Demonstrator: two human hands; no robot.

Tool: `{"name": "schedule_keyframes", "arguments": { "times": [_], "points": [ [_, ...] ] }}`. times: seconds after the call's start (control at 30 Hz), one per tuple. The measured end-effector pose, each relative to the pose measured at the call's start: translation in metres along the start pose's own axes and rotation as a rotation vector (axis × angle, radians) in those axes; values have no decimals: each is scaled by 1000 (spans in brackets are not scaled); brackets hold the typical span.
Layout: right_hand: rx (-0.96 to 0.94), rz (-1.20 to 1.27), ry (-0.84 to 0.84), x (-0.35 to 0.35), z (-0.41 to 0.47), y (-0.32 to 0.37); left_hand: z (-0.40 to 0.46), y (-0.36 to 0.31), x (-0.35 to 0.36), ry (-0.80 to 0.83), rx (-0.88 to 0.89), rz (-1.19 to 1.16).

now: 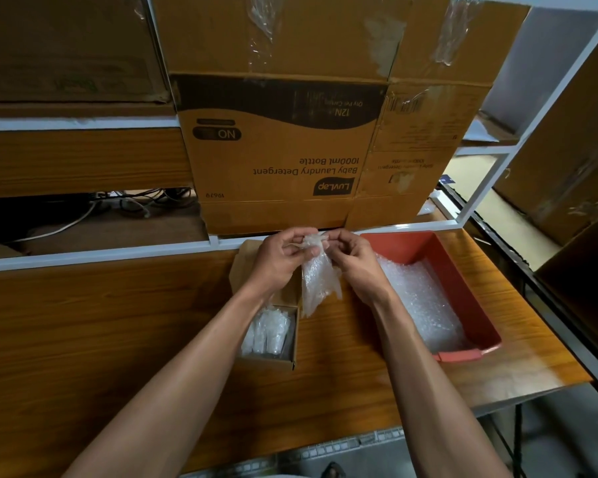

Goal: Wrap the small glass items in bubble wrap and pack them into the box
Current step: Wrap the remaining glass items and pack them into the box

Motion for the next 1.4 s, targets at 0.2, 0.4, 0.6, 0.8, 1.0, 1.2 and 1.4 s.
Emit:
{"name": "schedule_keyframes", "arguments": {
  "times": [0.2, 0.4, 0.6, 0.8, 1.0, 1.2, 1.4],
  "points": [
    [-45, -205, -107, -9, -2, 10, 3, -3, -7, -64, 28, 106],
    [17, -243, 25, 8, -9, 3, 1, 8, -16, -92, -5, 105],
    [88, -413, 256, 47, -30, -5, 0, 16, -29, -16, -41, 195],
    [161, -370, 348, 74, -53, -17, -11, 13, -60, 73, -40, 136],
    [300, -439, 266, 49, -84, -47, -16, 26, -134, -95, -72, 45],
    [101, -511, 163, 85, -62, -12, -28, 48, -128, -41, -101, 118],
    [-46, -872, 279, 134, -40, -23, -35, 47, -96, 109, -103, 231]
  ]
}}
Point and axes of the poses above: each hand's wrist, its own z-axis towards the middle knuckle, its own x-axis out of the palm, y = z × x, the point moved 9 cm from there along z, towards the middle knuckle, and after that the axes turned 9 degrees about -x, right-handed, at the moved point
